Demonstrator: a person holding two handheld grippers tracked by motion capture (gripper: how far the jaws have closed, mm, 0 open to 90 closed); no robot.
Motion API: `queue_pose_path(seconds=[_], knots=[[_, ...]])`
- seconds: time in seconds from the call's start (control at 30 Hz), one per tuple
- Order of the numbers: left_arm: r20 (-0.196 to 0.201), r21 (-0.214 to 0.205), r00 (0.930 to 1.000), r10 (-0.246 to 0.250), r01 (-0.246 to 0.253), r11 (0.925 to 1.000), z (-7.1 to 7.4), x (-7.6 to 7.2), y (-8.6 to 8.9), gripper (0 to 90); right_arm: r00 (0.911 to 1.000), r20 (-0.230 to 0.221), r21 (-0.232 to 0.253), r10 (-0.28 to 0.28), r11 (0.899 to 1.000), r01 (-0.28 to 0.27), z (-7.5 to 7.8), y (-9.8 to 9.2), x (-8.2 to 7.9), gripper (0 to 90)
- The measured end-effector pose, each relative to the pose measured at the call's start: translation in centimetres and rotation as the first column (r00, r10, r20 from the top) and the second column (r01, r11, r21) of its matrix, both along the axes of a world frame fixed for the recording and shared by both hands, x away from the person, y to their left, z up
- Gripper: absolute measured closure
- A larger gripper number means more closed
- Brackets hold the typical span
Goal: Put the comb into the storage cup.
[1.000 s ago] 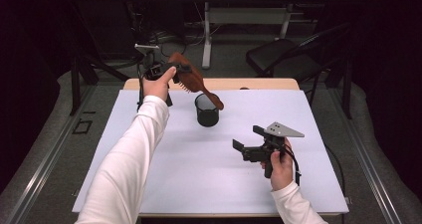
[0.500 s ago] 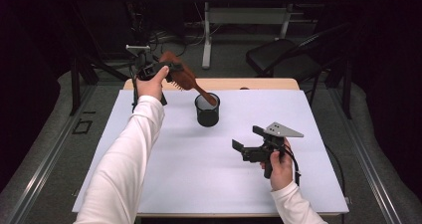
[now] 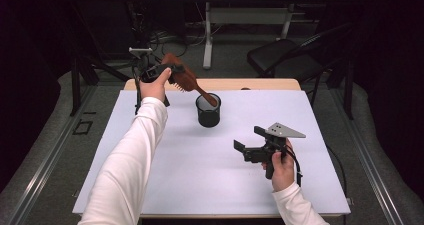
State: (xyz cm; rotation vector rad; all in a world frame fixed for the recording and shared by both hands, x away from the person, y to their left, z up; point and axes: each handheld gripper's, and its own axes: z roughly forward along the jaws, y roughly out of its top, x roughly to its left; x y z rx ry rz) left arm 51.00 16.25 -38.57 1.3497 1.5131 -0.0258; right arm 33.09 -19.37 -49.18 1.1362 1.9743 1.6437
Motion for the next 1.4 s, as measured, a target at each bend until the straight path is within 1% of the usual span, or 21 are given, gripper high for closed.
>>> queue_pose_path(seconds=[0.2, 0.27, 0.4, 0.47, 0.57, 0.73, 0.83, 0.87, 1.07, 1.4], knots=[[0.006, 0.009, 0.9999, 0.009, -0.009, 0.9999, -0.6, 0.1, 0.1, 48.2, 1.0, -0.001, -0.002, 0.0, 1.0, 0.0, 0.0, 0.0, 0.0, 1.2], [0.009, 0.006, 0.9998, 0.017, -0.018, 0.9998, -0.8, 0.1, 0.1, 48.2, 1.0, -0.001, -0.004, -0.001, 1.0, 0.001, 0.0, 0.0, 0.0, 1.4], [0.004, 0.007, 0.9996, 0.027, -0.027, 0.9996, -1.3, 0.2, 0.2, 48.2, 1.0, -0.002, -0.004, 0.0, 1.0, 0.0, -0.1, 0.0, 0.0, 1.5], [0.009, 0.013, 0.9995, 0.029, -0.029, 0.9995, -1.5, 0.2, 0.3, 48.1, 1.0, -0.001, -0.002, 0.001, 1.0, -0.001, -0.1, 0.1, 0.0, 1.6], [0.011, 0.007, 0.9992, 0.039, -0.039, 0.9992, -2.0, 0.3, 0.3, 48.1, 1.0, -0.004, -0.006, 0.003, 1.0, -0.003, -0.1, 0.1, 0.0, 1.7], [-0.007, 0.0, 0.9992, 0.041, -0.041, 0.9992, -2.8, 0.4, 0.3, 48.1, 1.0, -0.002, -0.007, 0.003, 1.0, -0.003, -0.1, 0.1, 0.0, 1.7], [-0.002, 0.015, 0.9991, 0.042, -0.042, 0.999, -3.1, 0.4, 0.2, 48.0, 1.0, -0.001, -0.007, 0.002, 1.0, -0.002, -0.2, 0.1, 0.1, 1.8], [0.003, 0.013, 0.9989, 0.047, -0.047, 0.9988, -3.2, 0.4, 0.1, 48.1, 1.0, -0.001, -0.008, 0.001, 1.0, -0.001, -0.2, 0.1, 0.1, 1.8], [0.002, 0.008, 0.9989, 0.046, -0.046, 0.9989, -3.7, 0.5, -0.1, 48.1, 1.0, 0.0, -0.007, 0.002, 1.0, -0.002, -0.2, 0.1, 0.1, 1.8], [-0.003, 0.022, 0.9994, 0.035, -0.035, 0.9991, -4.5, 0.6, -0.7, 48.0, 1.0, -0.002, -0.009, 0.0, 1.0, 0.0, -0.2, 0.1, 0.1, 2.1]])
